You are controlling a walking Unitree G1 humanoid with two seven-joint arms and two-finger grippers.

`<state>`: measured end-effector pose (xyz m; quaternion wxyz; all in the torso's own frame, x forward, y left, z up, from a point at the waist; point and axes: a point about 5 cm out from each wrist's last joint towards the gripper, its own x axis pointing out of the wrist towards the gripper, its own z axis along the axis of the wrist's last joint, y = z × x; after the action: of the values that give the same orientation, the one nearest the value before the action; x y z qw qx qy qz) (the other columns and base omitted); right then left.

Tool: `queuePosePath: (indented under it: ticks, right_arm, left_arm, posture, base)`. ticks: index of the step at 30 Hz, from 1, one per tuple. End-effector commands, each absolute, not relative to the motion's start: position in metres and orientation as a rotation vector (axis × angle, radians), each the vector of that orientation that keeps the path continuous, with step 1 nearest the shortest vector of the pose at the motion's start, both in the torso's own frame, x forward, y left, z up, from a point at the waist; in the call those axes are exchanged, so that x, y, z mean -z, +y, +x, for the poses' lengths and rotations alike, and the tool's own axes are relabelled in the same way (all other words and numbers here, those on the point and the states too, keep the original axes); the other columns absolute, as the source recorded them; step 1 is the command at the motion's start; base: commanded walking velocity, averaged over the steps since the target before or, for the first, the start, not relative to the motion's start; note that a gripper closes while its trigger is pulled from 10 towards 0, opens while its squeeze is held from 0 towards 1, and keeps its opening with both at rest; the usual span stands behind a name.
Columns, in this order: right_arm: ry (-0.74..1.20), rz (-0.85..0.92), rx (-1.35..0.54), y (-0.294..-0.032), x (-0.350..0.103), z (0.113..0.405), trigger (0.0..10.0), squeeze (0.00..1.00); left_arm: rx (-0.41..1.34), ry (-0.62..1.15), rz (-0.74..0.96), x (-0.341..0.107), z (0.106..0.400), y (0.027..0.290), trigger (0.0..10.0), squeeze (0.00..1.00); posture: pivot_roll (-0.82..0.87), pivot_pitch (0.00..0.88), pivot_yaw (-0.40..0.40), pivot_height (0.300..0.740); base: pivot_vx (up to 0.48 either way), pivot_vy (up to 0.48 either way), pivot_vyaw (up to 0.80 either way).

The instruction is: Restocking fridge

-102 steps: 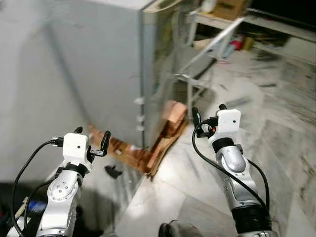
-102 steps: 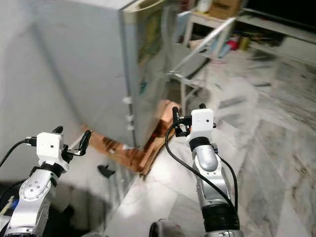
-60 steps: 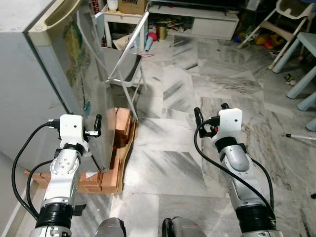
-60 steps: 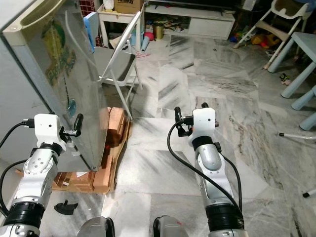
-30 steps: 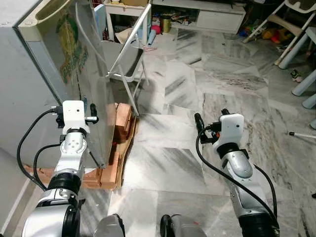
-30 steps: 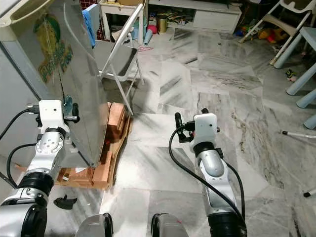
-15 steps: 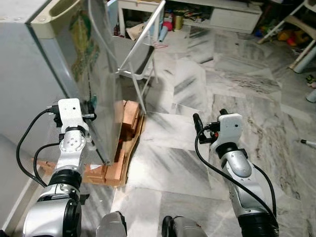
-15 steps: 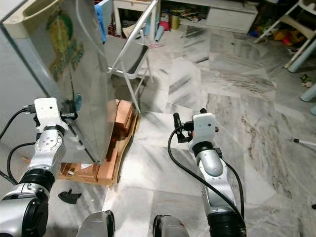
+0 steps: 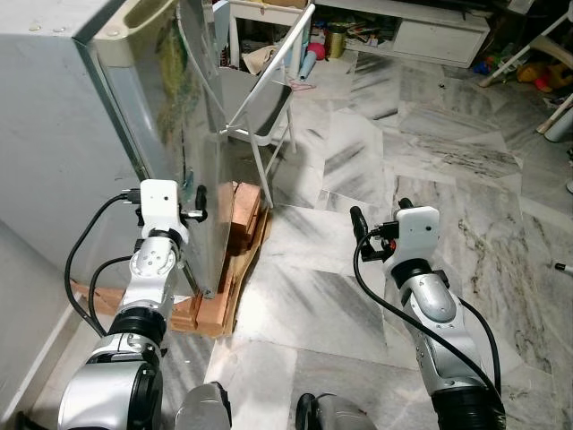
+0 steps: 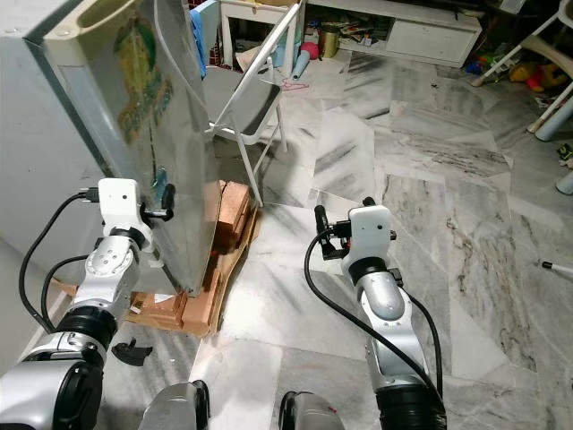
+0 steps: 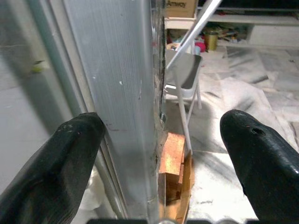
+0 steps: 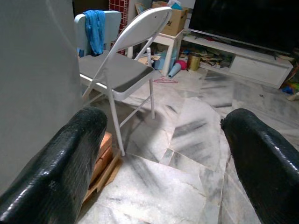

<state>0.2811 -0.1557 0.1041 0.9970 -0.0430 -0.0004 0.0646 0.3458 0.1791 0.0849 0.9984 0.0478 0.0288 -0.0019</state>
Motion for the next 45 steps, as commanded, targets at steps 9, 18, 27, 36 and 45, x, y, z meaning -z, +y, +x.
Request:
queuePosePath:
  ticks: [9, 18, 27, 36, 45]
  right_arm:
    - [0.008, -0.1, -0.11, -0.159, -0.103, 0.28, 10.0, 0.0]
    - [0.01, -0.1, -0.109, -0.159, -0.102, 0.279, 10.0, 0.0]
    - [0.066, -0.089, -0.134, -0.158, -0.092, 0.278, 10.0, 0.0]
    - [0.023, -0.079, -0.087, -0.163, -0.098, 0.278, 10.0, 0.0]
    - [0.004, -0.075, -0.087, -0.159, -0.1, 0.28, 10.0, 0.0]
  left_arm:
    - [0.013, 0.091, 0.149, -0.094, 0.359, 0.176, 10.0, 0.0]
    - [-0.043, 0.105, 0.151, -0.101, 0.365, 0.185, 10.0, 0.0]
    - [0.842, -0.159, 0.145, -0.128, 0.319, -0.002, 10.0, 0.0]
    - [0.826, -0.101, 0.193, -0.109, 0.319, 0.009, 10.0, 0.0]
    - [0.64, -0.022, 0.258, -0.087, 0.322, 0.071, 10.0, 0.0]
  posture:
    - [-0.06, 0.097, -0.039, 0.74]
    - [-0.06, 0.097, -0.04, 0.74]
    - [-0.03, 0.089, -0.057, 0.74]
    - [-0.05, 0.089, -0.034, 0.74]
    - [-0.03, 0.088, -0.04, 0.74]
  base:
    - [0.0, 0.0, 0.0]
    - [0.0, 0.0, 0.0]
    - [0.0, 0.0, 0.0]
    - [0.0, 0.0, 0.0]
    - [0.0, 0.0, 0.0]
